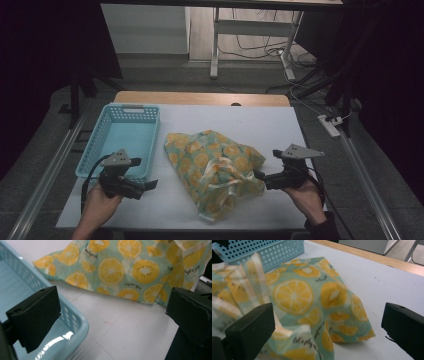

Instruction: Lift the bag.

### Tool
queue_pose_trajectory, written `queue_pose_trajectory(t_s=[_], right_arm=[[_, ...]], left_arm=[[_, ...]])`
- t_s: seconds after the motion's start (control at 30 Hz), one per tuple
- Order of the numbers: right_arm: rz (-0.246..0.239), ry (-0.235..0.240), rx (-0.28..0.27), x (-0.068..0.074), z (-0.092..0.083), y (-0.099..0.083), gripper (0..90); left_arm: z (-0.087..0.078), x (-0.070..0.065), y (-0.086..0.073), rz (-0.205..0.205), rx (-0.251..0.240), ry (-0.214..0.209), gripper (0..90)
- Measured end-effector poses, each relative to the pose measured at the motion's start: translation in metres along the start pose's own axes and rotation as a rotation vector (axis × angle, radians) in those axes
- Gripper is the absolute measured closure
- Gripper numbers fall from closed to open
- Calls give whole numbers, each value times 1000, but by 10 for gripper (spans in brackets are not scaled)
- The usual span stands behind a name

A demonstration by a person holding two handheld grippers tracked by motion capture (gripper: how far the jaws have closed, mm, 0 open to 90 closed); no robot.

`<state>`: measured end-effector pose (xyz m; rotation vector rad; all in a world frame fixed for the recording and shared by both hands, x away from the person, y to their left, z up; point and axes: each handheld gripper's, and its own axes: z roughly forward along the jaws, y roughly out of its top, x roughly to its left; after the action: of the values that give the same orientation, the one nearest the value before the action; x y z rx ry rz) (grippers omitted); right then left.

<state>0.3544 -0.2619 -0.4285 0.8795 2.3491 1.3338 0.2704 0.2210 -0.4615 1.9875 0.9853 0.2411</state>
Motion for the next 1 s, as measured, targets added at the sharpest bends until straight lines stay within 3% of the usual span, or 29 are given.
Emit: queue_pose_trajectory(t_s=[0.37, 0.6, 0.77, 1.0], right_arm=[[29, -48, 39, 0, -20, -38, 0], [67, -79, 63, -1, -30, -63, 0], [74, -104, 74, 1, -35, -79, 0], [91, -126, 112, 0, -38, -96, 0]], left_arm=[[-16, 1, -38, -67, -10, 29, 0], [-28, 2, -61, -123, -47, 48, 0], [-33, 0, -74, -133, -56, 84, 0], [-33, 0, -85, -130, -17, 133, 0]])
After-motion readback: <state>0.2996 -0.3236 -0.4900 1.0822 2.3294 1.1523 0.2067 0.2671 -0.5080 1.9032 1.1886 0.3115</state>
